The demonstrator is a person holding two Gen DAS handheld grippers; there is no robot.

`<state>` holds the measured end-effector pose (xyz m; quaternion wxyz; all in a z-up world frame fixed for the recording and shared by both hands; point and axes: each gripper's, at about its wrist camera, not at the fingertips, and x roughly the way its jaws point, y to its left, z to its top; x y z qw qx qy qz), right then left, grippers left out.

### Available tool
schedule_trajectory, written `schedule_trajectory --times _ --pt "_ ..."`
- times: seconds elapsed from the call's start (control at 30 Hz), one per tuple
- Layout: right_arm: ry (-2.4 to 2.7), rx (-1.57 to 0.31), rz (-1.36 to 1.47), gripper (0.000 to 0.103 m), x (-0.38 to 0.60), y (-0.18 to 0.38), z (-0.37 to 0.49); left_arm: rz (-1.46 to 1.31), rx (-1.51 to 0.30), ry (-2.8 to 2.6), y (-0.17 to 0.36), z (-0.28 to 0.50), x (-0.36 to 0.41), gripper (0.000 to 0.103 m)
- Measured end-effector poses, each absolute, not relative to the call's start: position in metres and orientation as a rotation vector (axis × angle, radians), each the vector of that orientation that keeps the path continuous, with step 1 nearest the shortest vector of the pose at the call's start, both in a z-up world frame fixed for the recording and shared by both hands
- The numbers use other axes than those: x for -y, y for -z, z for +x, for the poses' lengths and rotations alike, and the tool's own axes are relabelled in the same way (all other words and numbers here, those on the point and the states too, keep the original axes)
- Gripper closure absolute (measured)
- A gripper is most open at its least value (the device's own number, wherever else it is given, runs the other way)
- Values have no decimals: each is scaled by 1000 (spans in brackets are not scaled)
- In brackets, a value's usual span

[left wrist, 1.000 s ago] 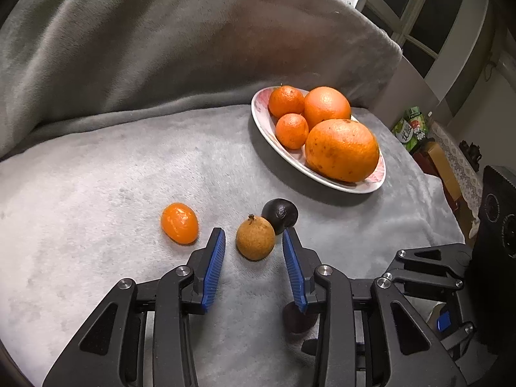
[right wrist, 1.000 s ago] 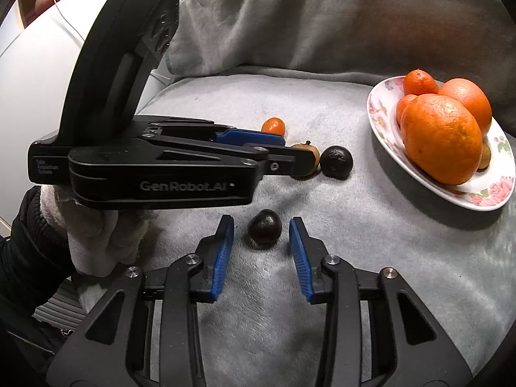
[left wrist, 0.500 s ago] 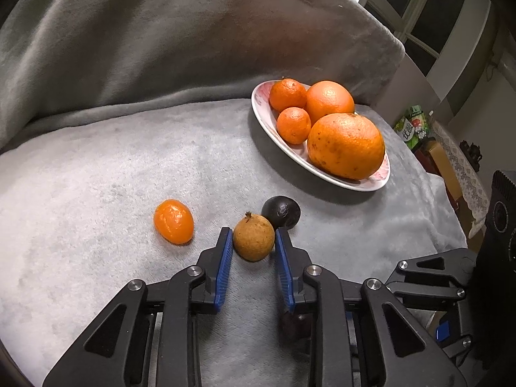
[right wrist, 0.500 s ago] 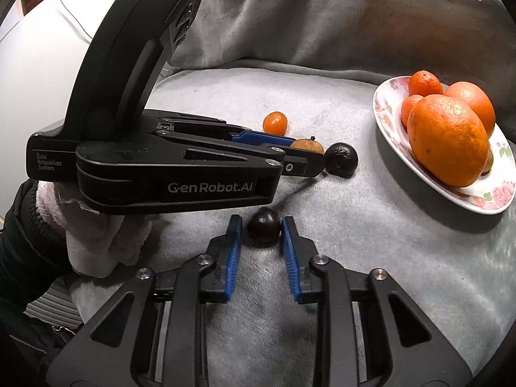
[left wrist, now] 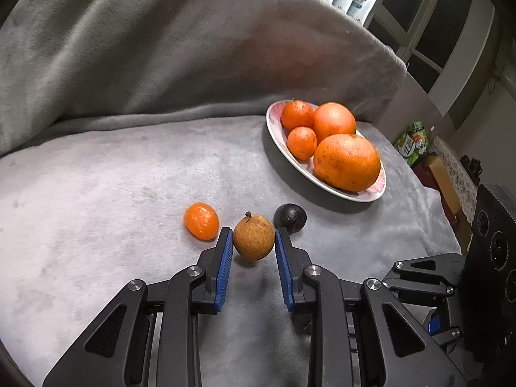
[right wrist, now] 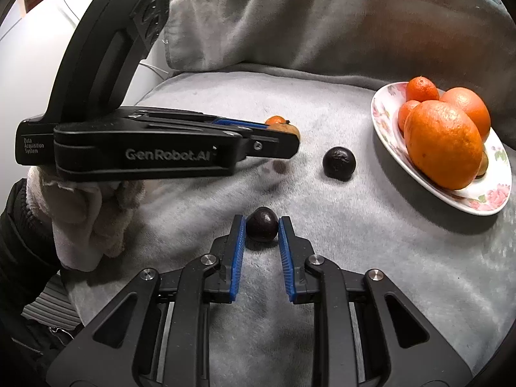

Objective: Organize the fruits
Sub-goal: 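Close the right gripper on a dark fruit while the left gripper closes on a longan, then carry the dark fruit and longan over the plate with both grippers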

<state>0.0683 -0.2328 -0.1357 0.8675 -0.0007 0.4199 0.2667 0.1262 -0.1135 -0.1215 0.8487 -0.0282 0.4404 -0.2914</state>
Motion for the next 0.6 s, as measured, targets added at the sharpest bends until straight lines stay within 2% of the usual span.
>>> schedule_trajectory --times 0.6 --pt "-502 -784 52 81 276 104 44 -58 -831 634 86 119 121 78"
